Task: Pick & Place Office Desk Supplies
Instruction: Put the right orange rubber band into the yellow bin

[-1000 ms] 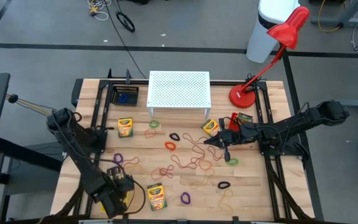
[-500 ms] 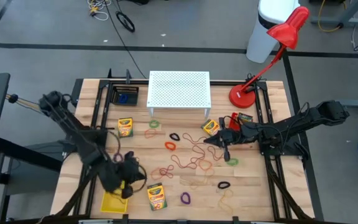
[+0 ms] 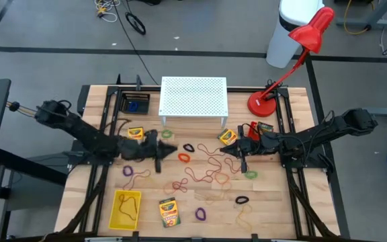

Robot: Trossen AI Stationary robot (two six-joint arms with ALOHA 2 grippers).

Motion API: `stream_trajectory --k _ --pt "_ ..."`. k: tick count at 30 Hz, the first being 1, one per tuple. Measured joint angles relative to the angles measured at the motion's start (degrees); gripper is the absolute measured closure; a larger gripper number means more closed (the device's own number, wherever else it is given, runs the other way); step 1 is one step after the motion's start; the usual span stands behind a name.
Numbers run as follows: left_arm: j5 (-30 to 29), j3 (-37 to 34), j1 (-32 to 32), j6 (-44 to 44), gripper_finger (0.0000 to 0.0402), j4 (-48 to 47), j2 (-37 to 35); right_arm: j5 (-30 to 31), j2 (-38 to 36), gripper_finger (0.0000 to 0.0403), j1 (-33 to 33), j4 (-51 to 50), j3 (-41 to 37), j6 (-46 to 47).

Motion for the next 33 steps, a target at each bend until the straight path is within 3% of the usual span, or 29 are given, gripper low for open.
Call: stream_trajectory --k 5,9,15,18,22,25,29,33 --pt "7.01 0.0 6.68 6.03 0.0393 3.15 3.19 0.05 0.0 0.0397 0.02 -0.02 0.0 0.0" --pt "15.57 0.0 10.55 12.92 0.0395 14.58 9.59 0.14 0.0 0.0397 0.02 0.0 0.0 0.73" --pt "28.64 0.02 16.96 12.81 0.0396 34.63 22.72 0.5 0.0 0.0397 0.0 0.01 0.0 2.3" --pt "28.24 0.47 19.47 9.29 0.0394 39.75 28.77 3.2 0.0 0.0397 0.02 -0.31 0.0 4.14" --pt "24.69 3.63 21.85 4.84 0.0384 39.05 34.12 6.25 0.02 0.0397 0.02 -0.49 0.0 5.79" --pt "26.46 4.35 22.41 5.06 0.0391 40.86 36.99 8.51 0.0 0.0397 0.0 -0.51 0.0 6.66" --pt "29.39 2.91 22.39 6.17 0.0396 43.09 37.83 9.68 0.0 0.0397 0.02 -2.29 0.07 9.85" --pt "29.68 1.95 21.66 6.32 0.0396 43.09 37.52 12.51 0.0 0.0397 0.04 -12.33 2.98 15.65"
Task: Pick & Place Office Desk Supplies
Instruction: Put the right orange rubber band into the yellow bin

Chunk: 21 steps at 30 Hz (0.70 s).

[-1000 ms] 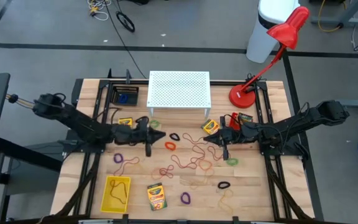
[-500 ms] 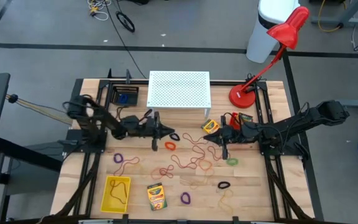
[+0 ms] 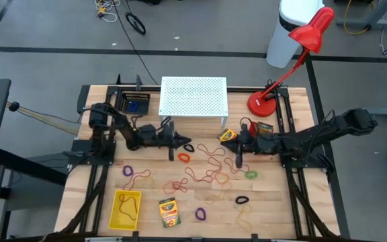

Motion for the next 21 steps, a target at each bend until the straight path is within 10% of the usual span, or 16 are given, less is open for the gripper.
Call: stream_trajectory --k 21 --pt "0.13 4.65 -4.91 6.63 0.0391 -5.63 0.11 -2.03 19.39 0.0296 11.13 -68.58 32.6 28.76"
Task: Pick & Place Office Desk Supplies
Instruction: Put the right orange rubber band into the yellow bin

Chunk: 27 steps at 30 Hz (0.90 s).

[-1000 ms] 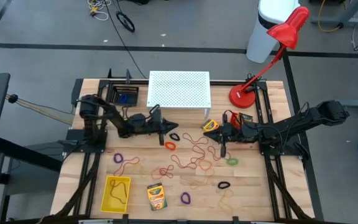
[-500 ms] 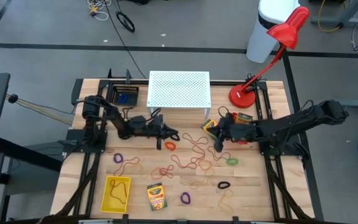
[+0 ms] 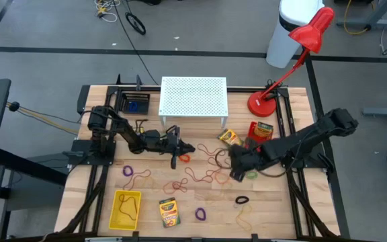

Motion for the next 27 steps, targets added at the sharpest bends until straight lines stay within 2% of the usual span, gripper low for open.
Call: stream_trajectory --k 7,12,17,27 --pt "-0.95 3.96 -0.13 -0.78 0.0388 -9.86 0.02 -3.07 2.91 0.0205 3.6 -1.33 0.03 5.2" --pt "0.21 5.28 -1.36 1.96 0.0393 -9.67 0.02 -3.93 7.22 0.0162 3.5 3.09 0.03 4.4" --pt "0.28 5.49 -2.03 3.75 0.0393 -9.72 0.02 -6.57 12.27 0.0167 3.51 9.21 0.03 -0.26" --pt "-0.76 5.49 -1.98 3.49 0.0392 -10.43 0.02 -8.01 17.32 0.0223 0.34 16.86 0.03 -5.83"
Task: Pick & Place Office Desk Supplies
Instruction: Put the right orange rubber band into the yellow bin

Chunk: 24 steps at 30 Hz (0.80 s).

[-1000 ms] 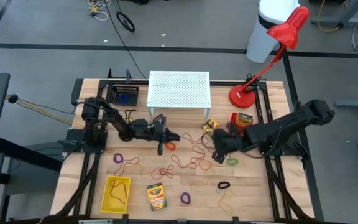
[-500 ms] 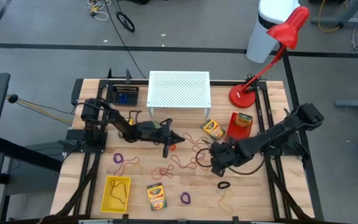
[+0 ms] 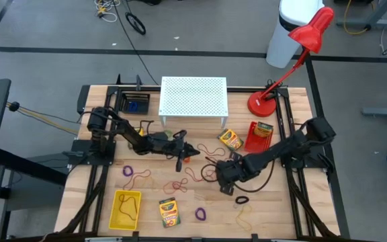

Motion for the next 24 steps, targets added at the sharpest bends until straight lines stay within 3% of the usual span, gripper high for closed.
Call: stream_trajectory --k 11,16,21,24 --pt "1.84 -0.02 -0.03 -1.33 0.0392 -0.37 0.0 -4.07 3.11 0.0308 -2.22 0.17 0.12 -0.1" --pt "1.66 -0.02 0.11 -4.32 0.0392 -0.88 0.0 -2.56 3.74 0.0332 -2.05 0.36 0.2 -1.92" --pt "3.05 -0.02 0.94 -6.96 0.039 -1.01 0.0 -0.67 3.14 0.0391 -2.03 0.23 0.05 -4.22" --pt "3.05 -0.02 0.84 -7.07 0.0389 -0.93 0.0 0.92 2.04 0.0392 -1.45 -0.63 -0.14 -6.2"
